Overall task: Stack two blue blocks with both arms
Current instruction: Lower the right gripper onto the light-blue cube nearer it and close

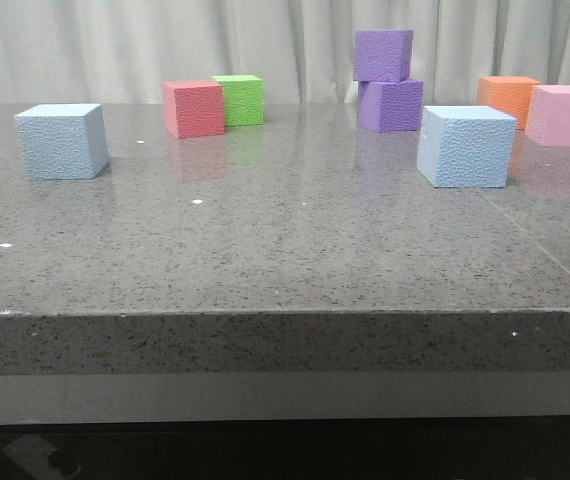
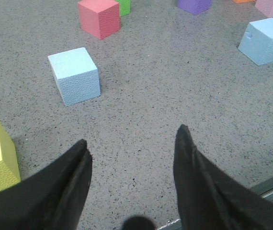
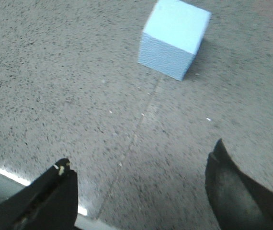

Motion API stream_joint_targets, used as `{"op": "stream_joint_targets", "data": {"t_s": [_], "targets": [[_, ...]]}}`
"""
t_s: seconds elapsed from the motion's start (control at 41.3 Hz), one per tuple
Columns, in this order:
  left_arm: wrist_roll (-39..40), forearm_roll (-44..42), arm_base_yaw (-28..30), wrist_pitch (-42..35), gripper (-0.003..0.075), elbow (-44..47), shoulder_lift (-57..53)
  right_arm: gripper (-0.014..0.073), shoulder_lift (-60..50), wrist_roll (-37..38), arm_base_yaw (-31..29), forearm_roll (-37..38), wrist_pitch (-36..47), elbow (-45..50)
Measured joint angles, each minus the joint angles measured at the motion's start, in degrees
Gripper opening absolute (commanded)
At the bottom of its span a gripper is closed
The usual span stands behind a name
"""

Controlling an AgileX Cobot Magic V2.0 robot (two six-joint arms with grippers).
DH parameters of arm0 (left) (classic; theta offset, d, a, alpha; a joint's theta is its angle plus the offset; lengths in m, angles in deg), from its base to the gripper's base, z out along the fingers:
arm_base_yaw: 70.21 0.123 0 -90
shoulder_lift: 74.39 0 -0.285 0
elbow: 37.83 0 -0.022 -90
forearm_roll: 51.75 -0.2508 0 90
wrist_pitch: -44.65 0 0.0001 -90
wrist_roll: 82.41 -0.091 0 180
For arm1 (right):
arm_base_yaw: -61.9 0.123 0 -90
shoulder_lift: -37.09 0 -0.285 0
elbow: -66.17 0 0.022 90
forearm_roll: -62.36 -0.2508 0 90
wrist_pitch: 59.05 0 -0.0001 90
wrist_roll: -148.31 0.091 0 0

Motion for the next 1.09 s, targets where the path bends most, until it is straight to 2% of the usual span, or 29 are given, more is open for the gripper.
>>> {"op": "stream_joint_targets", "data": {"t_s": [0.121,0.339,0.485,0.727,1.09], "targets": [[0.0,-0.1,-0.1,0.0,0.0385,0.0,0.0,0.0562,8.0,3.5,0.4,0.9,-2.1,-6.6],[0.0,-0.8,-0.1,0.0,0.0385,0.0,0.0,0.0562,19.5,17.9,0.5,8.1,-2.8,-16.1],[0.0,-1.4,-0.1,0.0,0.0385,0.0,0.0,0.0562,25.9,24.9,0.2,11.3,-2.7,-20.5],[0.0,-1.8,-0.1,0.0,0.0385,0.0,0.0,0.0562,33.5,27.5,-1.8,11.4,0.4,-24.6],[0.0,-1.9,-0.1,0.0,0.0385,0.0,0.0,0.0562,41.3,27.7,-2.3,11.0,7.3,-24.8]]}}
